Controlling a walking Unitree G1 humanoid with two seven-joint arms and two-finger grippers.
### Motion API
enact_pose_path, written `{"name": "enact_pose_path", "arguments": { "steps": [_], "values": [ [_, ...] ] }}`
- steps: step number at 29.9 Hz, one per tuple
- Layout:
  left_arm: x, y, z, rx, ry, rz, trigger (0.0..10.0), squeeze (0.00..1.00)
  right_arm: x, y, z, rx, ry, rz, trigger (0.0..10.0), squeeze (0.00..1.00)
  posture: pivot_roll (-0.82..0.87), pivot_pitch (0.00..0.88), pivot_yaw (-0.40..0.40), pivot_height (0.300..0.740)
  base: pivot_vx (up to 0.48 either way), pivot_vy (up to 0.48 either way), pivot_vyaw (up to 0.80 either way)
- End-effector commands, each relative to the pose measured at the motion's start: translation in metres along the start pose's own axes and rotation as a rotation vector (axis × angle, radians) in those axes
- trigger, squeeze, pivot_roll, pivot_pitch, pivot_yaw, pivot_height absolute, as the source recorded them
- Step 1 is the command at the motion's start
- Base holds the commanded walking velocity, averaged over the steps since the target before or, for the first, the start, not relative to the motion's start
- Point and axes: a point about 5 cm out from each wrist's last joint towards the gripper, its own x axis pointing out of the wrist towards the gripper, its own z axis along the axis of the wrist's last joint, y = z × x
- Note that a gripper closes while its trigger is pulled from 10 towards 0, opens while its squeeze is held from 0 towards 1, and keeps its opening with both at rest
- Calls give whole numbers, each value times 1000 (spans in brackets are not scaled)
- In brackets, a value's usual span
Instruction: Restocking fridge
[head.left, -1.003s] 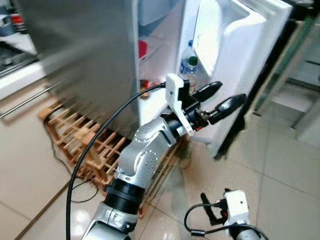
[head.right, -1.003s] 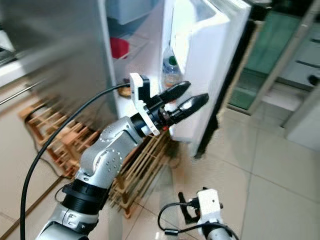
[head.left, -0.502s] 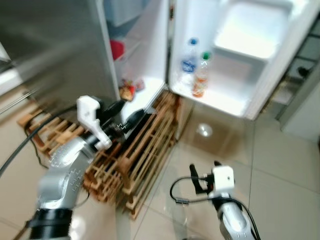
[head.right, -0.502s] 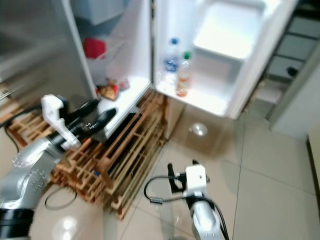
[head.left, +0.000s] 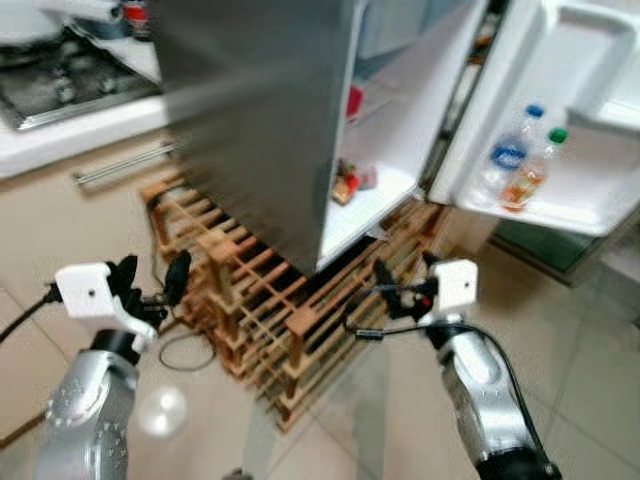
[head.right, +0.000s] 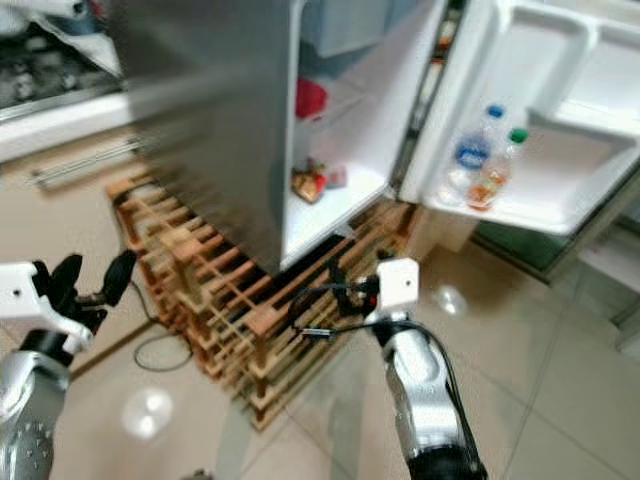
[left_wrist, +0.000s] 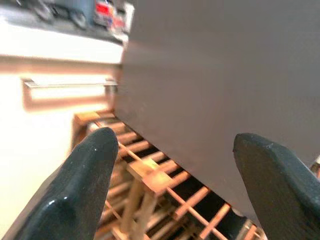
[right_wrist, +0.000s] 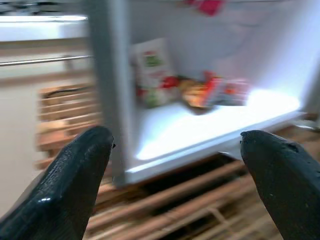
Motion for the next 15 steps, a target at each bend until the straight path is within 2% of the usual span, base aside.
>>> {"name": "enact_pose_path", "arguments": {
  "steps": [1,3,5,6,7,8,10,12,14,15],
  "values": [
    [1,-6,1,16,-9,-6,10000,0,7,2,9,14,-19,19,10000,0,50,0,-72,740,0,0,725],
    [2,-7,1,20,-14,-3,10000,0,8,2,11,19,-20,22,10000,0,50,0,-72,740,0,0,725],
    [7,-16,1,57,-23,-7,10000,0,12,1,16,40,-27,15,10000,0,52,0,-79,740,0,0,722],
    [9,-21,-3,191,-15,25,10000,0,13,-4,20,59,-41,-22,10000,0,46,0,-83,740,0,0,725],
    [9,-21,-3,191,-15,25,10000,0,13,-4,20,59,-41,-22,10000,0,46,0,-83,740,0,0,725],
    [11,-21,-6,247,-9,61,10000,0,13,-7,21,60,-48,-49,10000,0,46,0,-84,740,0,0,725],
    [14,-19,-14,227,19,162,10000,0,9,-13,24,36,-65,-97,10000,0,37,0,-82,740,0,0,716],
    [19,-24,-18,190,32,219,10000,0,5,-20,27,-5,-78,-122,10000,0,18,0,-80,740,0,0,706],
    [27,-36,-17,166,28,211,10000,0,5,-22,29,-30,-78,-118,10000,0,9,0,-76,740,0,0,709],
    [27,-36,-17,166,28,211,10000,0,5,-22,29,-30,-78,-118,10000,0,9,0,-76,740,0,0,706]
  ]
}}
